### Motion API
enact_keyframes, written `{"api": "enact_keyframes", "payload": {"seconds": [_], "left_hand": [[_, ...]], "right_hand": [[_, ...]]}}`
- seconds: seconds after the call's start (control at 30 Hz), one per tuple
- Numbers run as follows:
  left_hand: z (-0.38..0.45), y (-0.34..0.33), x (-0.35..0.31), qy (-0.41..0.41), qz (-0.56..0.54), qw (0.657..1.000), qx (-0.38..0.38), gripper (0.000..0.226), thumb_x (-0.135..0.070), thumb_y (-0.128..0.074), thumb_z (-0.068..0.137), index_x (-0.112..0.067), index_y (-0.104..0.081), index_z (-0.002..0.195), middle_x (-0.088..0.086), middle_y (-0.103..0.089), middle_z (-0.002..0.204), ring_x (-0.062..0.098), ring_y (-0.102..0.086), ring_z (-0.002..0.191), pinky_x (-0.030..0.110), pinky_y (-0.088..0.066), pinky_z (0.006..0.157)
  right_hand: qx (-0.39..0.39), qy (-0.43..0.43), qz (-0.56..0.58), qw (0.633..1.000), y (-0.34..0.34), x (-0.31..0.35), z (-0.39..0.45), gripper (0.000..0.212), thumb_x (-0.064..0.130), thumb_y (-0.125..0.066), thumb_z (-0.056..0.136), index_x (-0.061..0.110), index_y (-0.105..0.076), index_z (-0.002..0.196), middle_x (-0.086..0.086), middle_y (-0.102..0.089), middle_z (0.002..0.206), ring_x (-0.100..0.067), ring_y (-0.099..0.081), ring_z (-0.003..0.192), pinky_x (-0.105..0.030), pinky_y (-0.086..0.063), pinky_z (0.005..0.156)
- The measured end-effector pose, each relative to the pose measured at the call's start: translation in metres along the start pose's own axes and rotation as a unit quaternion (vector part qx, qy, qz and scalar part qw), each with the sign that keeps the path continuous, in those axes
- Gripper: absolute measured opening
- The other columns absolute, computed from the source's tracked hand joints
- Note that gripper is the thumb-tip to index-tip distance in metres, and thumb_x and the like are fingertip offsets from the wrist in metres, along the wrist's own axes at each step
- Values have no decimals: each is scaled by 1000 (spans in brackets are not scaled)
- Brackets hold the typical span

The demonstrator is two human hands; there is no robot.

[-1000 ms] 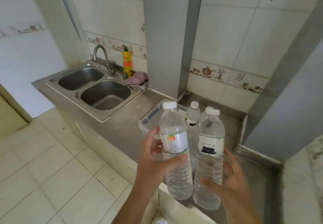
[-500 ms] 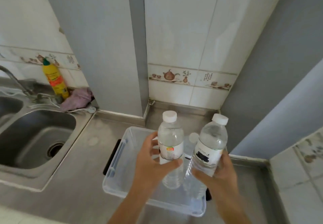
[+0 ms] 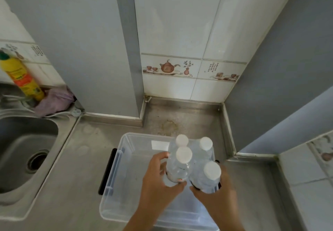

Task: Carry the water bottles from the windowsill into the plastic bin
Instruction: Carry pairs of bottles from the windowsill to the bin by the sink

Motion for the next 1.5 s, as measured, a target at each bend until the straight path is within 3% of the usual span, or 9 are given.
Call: {"api": "enact_keyframes", "payload": {"seconds": [0.13, 0.27, 0.43, 0.53, 0.67, 0.9, 1.13, 1.27, 1.5], "left_hand": [[2, -7, 8, -13, -12, 1000, 17, 80, -21, -89, 55, -60, -43, 106, -30, -54, 117, -1, -59, 113, 17, -50, 93], [3, -12, 16, -26, -25, 999, 24, 75, -31, -88, 55, -60, -42, 107, -25, -50, 115, 10, -57, 115, 19, -49, 94], [8, -14, 20, -33, -12, 999, 25, 75, -27, -87, 54, -61, -39, 102, -28, -41, 111, 6, -52, 111, 23, -51, 91], [10, -15, 23, -28, 10, 999, 25, 73, -34, -83, 51, -58, -36, 102, -31, -37, 111, 2, -47, 110, 29, -52, 92], [10, -17, 28, -22, 30, 999, 37, 77, -31, -84, 52, -52, -34, 107, -20, -38, 114, 0, -46, 110, 24, -50, 92], [-1, -16, 23, -32, 76, 996, 35, 81, -26, -89, 60, -39, -35, 119, -9, -46, 122, 0, -50, 114, 0, -40, 85], [-28, -10, -17, -78, 228, 970, -30, 81, -49, -77, 76, -21, -37, 140, 4, -56, 134, 24, -56, 121, 41, -53, 96], [-54, -9, -56, -139, 351, 923, -74, 81, -60, -54, 83, -13, -35, 146, 14, -42, 151, 33, -43, 136, 60, -39, 107], [-128, -55, -98, -288, 463, 837, -34, 69, -54, -43, 89, -14, -46, 146, 9, -40, 156, 29, -40, 140, 62, -28, 108]], "right_hand": [[-12, 25, -68, 997, -2, -7, -2, 53, 58, -72, 62, 49, -45, 107, 4, -61, 101, -13, -61, 96, -11, -43, 83], [-30, 84, -71, 993, 8, 9, -4, 54, 53, -75, 63, 58, -44, 108, 13, -58, 89, 12, -53, 96, -5, -42, 83], [-52, 120, -110, 985, 10, 19, -1, 66, 29, -85, 44, 36, -50, 99, 22, -54, 88, 10, -54, 90, -8, -44, 76], [-63, 97, -157, 981, 7, 15, 0, 78, 37, -84, 42, 24, -46, 108, 8, -52, 99, -15, -53, 94, -35, -49, 77], [-34, 50, -153, 986, 1, -1, -5, 92, 26, -96, 42, 30, -42, 116, 2, -51, 113, -24, -52, 106, -47, -52, 87], [25, 53, -222, 973, 10, 9, -16, 78, 65, -61, 72, 29, -37, 137, -5, -47, 142, -16, -44, 125, -38, -41, 99], [-17, 59, -317, 947, 58, 18, -45, 60, 55, -43, 87, 21, -44, 136, -8, -48, 143, -24, -42, 129, -50, -45, 99], [-39, 53, -352, 934, 92, 22, -76, 59, 56, -26, 95, 20, -42, 137, -9, -46, 145, -28, -45, 132, -52, -42, 102], [-83, 3, -353, 932, 158, 3, -158, 62, 57, -19, 95, 24, -39, 144, -1, -34, 153, -20, -25, 142, -50, -28, 111]]}}
Point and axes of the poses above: each hand's wrist, its own z-axis towards the middle knuckle, its own y-axis out of the back of the hand, x = y × z, the point moved 10 cm from there along z, towards the middle knuckle
